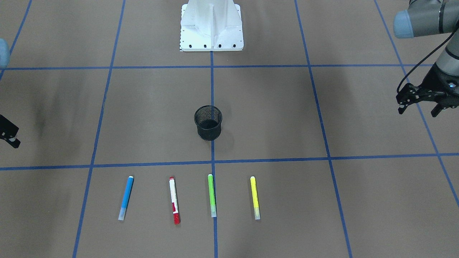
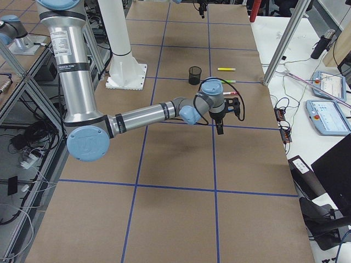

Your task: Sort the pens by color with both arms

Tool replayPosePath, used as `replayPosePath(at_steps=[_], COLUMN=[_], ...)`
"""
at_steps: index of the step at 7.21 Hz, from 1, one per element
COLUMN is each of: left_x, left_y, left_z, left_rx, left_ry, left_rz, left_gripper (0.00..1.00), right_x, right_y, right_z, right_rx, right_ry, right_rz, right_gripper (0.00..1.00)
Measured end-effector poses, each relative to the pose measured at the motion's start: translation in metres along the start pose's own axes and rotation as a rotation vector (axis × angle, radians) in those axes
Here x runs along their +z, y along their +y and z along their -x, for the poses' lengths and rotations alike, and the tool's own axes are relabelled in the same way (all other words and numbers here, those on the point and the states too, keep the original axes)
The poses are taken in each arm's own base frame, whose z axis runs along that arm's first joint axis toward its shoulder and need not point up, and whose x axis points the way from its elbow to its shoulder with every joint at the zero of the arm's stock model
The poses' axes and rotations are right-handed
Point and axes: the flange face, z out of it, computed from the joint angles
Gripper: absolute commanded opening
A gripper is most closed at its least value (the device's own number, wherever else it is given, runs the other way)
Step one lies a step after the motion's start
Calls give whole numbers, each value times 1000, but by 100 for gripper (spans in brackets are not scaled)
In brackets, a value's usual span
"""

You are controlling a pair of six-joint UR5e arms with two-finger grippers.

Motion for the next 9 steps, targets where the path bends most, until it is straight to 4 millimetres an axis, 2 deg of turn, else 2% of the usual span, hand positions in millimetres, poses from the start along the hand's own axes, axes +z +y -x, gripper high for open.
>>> replayPosePath(at_steps=[1,3,5,7,9], left_x=[-9,-13,-9,-6,-6], left_y=[6,9,12,14,13], left_z=[20,39,45,47,46], left_rx=[-8,-33,-48,-57,-51], left_ry=[42,67,68,70,73], left_rz=[66,132,154,157,154], left_gripper=[100,100,100,100,100], right_x=[2,7,-4,-16,-19], right_y=[11,19,13,10,12], right_z=[-13,-24,-37,-38,-40], right_rx=[-20,-18,-29,-31,-41], right_ry=[-9,-15,4,15,17], right_rz=[39,82,125,152,160], right_gripper=[99,99,99,99,99])
